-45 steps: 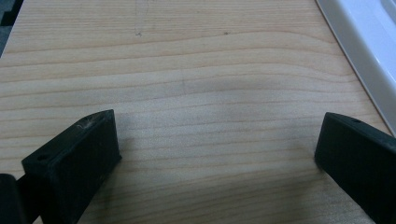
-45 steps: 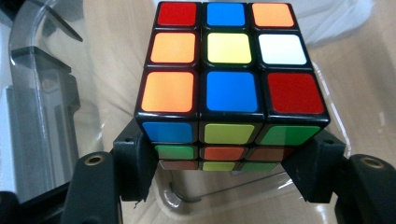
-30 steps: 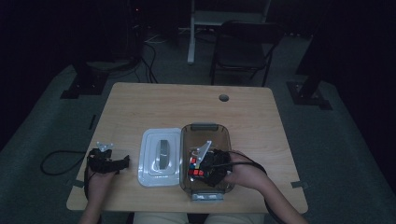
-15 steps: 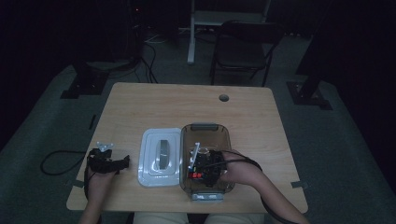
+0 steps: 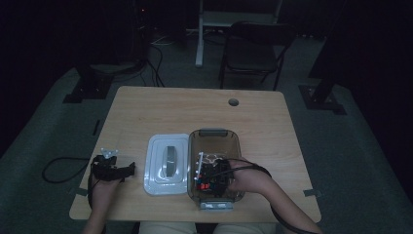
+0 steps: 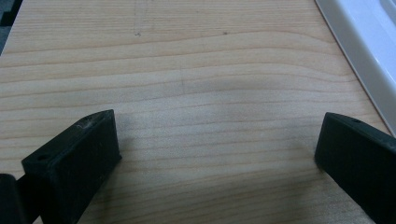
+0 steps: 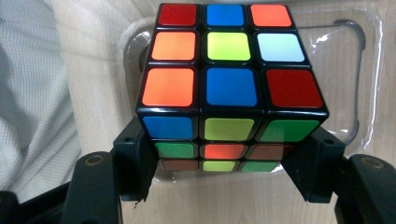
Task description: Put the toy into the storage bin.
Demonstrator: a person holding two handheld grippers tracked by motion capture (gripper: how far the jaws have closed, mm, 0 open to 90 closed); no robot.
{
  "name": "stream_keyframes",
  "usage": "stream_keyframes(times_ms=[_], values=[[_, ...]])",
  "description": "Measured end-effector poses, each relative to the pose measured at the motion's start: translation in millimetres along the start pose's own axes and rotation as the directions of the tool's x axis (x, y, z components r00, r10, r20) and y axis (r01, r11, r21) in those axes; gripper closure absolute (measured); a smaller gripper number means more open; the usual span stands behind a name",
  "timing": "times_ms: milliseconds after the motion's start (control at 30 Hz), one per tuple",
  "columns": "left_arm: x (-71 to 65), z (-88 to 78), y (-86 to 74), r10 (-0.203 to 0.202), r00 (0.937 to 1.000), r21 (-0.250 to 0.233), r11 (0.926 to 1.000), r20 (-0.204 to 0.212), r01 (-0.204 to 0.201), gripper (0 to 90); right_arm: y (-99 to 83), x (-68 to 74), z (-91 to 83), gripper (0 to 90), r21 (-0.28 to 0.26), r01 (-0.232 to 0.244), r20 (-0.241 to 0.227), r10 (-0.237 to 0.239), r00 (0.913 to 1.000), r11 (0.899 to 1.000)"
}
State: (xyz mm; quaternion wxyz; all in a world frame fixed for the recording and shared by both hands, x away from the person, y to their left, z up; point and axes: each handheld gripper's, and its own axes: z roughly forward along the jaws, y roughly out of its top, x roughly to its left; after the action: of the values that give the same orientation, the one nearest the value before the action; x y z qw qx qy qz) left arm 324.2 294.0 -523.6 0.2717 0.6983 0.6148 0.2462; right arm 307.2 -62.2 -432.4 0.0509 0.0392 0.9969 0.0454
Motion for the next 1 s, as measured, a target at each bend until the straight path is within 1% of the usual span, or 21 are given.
stream_keyframes(times_ms=[67, 167, 300, 400, 467, 500, 633, 833, 933, 1000], values=[[0.0, 0.0, 0.0, 0.0, 1.0, 0.0, 1.0, 0.0, 0.0, 0.6, 0.8, -0.2, 0.9, 34.0, 0.01, 0.008, -0.005, -0.008, 1.0, 1.0], [0.0, 0.0, 0.0, -0.001, 1.0, 0.0, 1.0, 0.0, 0.001, 0.6, 1.6, -0.9, 1.3, 34.0, 0.023, 0.001, -0.007, -0.001, 1.0, 1.0], [0.0, 0.0, 0.0, 0.0, 1.0, 0.0, 1.0, 0.0, 0.0, 0.6, 3.6, -1.9, 3.0, 33.8, 0.021, 0.008, -0.014, -0.007, 0.9999, 1.0], [0.0, 0.0, 0.0, 0.0, 1.0, 0.0, 1.0, 0.0, 0.0, 0.6, 5.9, -3.6, 5.6, 33.8, 0.017, -0.002, -0.02, 0.002, 0.9998, 1.0], [0.0, 0.0, 0.0, 0.0, 1.0, 0.0, 1.0, 0.0, 0.0, 0.6, 6.5, -4.6, 7.1, 33.9, 0.031, -0.007, -0.023, 0.008, 0.9997, 1.0], [0.0, 0.0, 0.0, 0.0, 1.0, 0.0, 1.0, 0.0, 0.0, 0.6, 6.5, -4.8, 7.0, 33.8, 0.028, -0.009, -0.022, 0.01, 0.9997, 1.0], [0.0, 0.0, 0.0, 0.0, 1.0, 0.0, 1.0, 0.0, 0.0, 0.6, 6.0, -5.4, 3.9, 33.1, 0.009, -0.024, -0.015, 0.025, 0.9996, 1.0], [0.0, 0.0, 0.0, 0.0, 1.0, 0.0, 1.0, 0.0, 0.0, 0.6, 1.7, -8.0, -6.8, 30.0, -0.054, -0.056, -0.017, 0.055, 0.9983, 0.997], [0.0, 0.0, 0.0, 0.0, 1.0, 0.0, 1.0, 0.0, 0.0, 0.6, -2.3, -8.7, -11.2, 28.8, -0.085, -0.081, -0.018, 0.079, 0.9967, 0.993], [0.0, 0.0, 0.0, 0.0, 1.0, 0.0, 1.0, 0.0, 0.0, 0.6, -5.3, -9.5, -14.3, 27.8, -0.116, -0.1, -0.023, 0.098, 0.9949, 0.988]])
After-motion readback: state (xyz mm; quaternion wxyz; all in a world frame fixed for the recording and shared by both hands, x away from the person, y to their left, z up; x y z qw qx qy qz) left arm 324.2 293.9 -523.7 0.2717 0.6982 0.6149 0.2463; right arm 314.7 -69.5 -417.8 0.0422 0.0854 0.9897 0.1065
